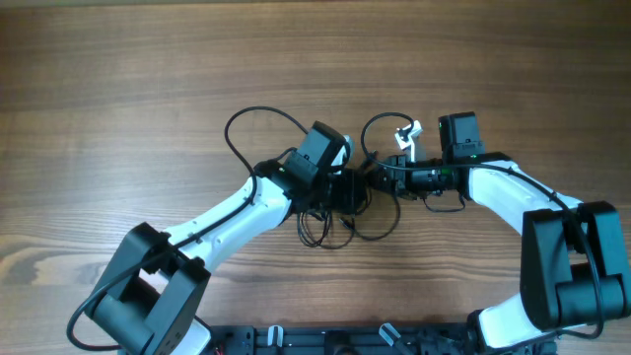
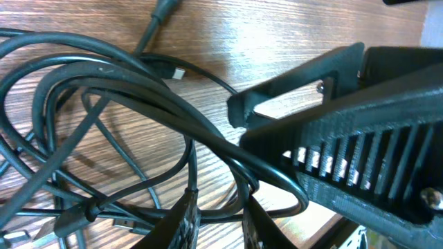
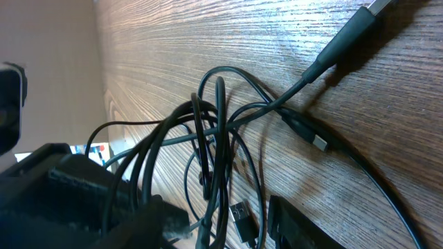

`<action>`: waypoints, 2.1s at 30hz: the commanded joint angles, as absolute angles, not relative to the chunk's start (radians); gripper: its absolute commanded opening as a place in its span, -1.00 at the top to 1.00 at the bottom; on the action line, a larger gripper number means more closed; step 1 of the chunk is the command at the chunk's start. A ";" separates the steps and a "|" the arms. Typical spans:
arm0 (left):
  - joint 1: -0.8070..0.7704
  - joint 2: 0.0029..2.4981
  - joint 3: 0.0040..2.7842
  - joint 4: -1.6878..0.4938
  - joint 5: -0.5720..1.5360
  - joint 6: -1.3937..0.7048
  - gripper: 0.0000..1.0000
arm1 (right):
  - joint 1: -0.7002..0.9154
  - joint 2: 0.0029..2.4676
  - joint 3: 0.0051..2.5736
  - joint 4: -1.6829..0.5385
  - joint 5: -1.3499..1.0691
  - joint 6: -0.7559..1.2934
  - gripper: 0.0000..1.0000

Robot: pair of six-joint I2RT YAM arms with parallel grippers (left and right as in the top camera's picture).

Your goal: Untangle cables

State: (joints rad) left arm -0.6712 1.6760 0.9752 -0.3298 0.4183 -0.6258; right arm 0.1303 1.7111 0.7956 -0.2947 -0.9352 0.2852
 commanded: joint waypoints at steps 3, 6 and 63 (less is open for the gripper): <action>-0.659 1.683 0.980 -0.356 0.475 -0.558 0.03 | 0.134 1.726 0.803 -0.289 -0.959 0.262 -0.01; -0.659 1.683 0.980 -0.356 0.570 -0.474 -0.06 | 0.134 1.726 0.803 -0.289 -0.959 0.262 -0.01; -0.605 1.628 0.980 -0.298 0.347 -0.482 0.92 | 0.154 1.726 0.803 -0.151 -1.037 0.410 -0.08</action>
State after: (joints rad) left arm -0.6682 1.6756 0.9695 -0.2863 0.3920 -0.4587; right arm 0.1333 1.7168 0.8059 -0.1158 -1.2545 0.3740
